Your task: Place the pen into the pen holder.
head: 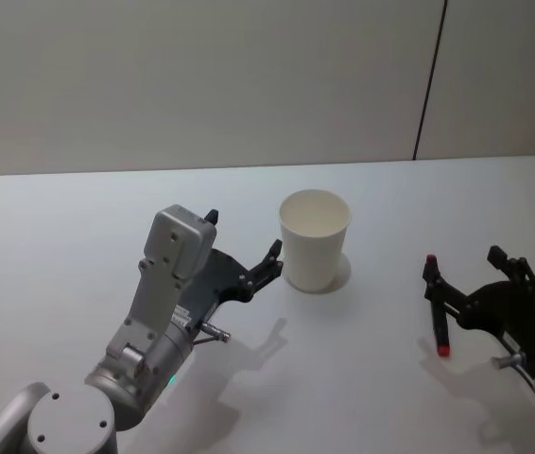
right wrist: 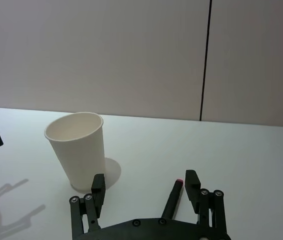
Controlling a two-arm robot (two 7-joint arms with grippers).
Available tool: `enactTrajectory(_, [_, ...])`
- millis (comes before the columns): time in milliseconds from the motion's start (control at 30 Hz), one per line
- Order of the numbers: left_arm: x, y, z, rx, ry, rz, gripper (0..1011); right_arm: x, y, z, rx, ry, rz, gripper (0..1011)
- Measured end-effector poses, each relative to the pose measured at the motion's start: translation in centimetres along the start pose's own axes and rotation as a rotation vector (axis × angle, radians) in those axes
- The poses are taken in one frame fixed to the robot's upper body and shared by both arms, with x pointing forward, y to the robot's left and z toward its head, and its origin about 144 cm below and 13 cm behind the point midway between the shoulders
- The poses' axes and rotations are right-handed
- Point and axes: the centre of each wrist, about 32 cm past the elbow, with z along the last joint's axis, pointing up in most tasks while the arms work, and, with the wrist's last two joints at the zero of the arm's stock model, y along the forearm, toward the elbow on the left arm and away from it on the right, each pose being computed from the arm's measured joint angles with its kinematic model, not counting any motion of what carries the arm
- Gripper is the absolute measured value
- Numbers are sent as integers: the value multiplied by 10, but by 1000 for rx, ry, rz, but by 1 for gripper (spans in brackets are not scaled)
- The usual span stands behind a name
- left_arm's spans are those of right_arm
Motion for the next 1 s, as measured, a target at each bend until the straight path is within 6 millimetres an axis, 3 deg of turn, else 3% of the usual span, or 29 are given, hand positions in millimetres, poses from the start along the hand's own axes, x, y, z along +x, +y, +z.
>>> enactTrajectory(500, [0, 0, 0, 0, 0, 0, 1000, 10, 8, 22, -127, 87, -23, 1001])
enactTrajectory(1000, [0, 0, 0, 0, 0, 0, 1000, 14, 35, 49, -290, 117, -43, 1001])
